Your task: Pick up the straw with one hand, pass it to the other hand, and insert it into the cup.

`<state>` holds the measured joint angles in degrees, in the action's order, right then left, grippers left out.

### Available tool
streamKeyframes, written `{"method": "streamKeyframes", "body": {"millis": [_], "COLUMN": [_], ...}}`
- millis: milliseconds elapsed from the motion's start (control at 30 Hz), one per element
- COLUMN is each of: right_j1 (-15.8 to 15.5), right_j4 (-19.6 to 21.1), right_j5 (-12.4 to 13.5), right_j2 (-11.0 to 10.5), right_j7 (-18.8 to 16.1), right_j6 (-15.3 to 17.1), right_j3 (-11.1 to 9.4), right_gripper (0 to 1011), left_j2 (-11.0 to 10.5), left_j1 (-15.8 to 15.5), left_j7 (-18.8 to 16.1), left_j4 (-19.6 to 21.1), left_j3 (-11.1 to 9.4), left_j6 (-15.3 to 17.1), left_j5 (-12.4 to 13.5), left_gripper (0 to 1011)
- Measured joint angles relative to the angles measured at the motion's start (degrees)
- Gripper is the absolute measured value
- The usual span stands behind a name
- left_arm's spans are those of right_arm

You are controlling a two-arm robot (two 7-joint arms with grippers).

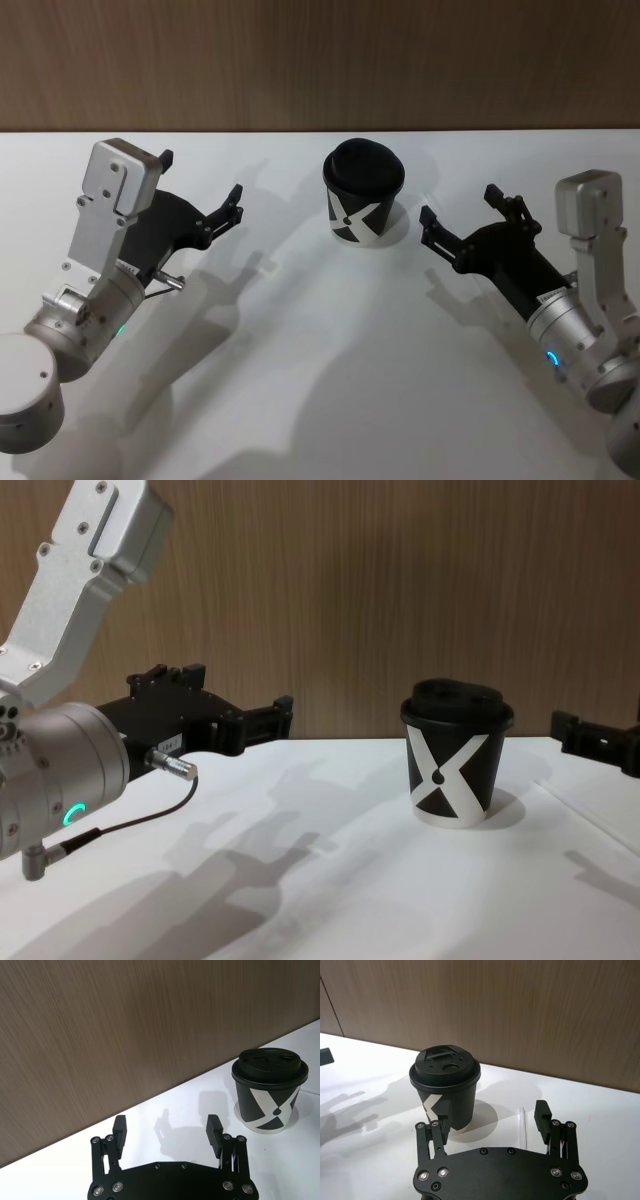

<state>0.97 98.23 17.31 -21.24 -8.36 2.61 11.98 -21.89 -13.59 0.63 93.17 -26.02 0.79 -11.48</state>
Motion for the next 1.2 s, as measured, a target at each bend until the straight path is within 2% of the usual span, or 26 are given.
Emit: {"method": "streamKeyframes", "body": {"millis": [233,633,867,1200], "right_j1": [0.2,-0.8,-1.5,-1.9], "right_j4": [-0.5,-0.1,0.5,0.9], "right_j5": [1.3,3.0,2.8,0.8], "right_j2": [-0.2,0.0,-0.2,-1.3], "right_j7": [-1.5,-2.2,-1.8,-1.3], "right_j6": [1.6,5.4,7.4,9.9], "right_j3": [-0.6,-1.7,-2.0,-1.8], "right_gripper": [1001,1001,1001,1001], "left_j2": [0.0,0.0,0.0,0.0], "left_j1": [0.0,0.0,0.0,0.0], "left_j7": [0.0,0.0,0.0,0.0], "left_j4": [0.0,0.0,0.0,0.0], "left_j3": [0.0,0.0,0.0,0.0], "left_j6": [0.0,0.0,0.0,0.0], "left_j5": [0.0,0.0,0.0,0.0], "left_gripper": [1000,1000,1000,1000]}}
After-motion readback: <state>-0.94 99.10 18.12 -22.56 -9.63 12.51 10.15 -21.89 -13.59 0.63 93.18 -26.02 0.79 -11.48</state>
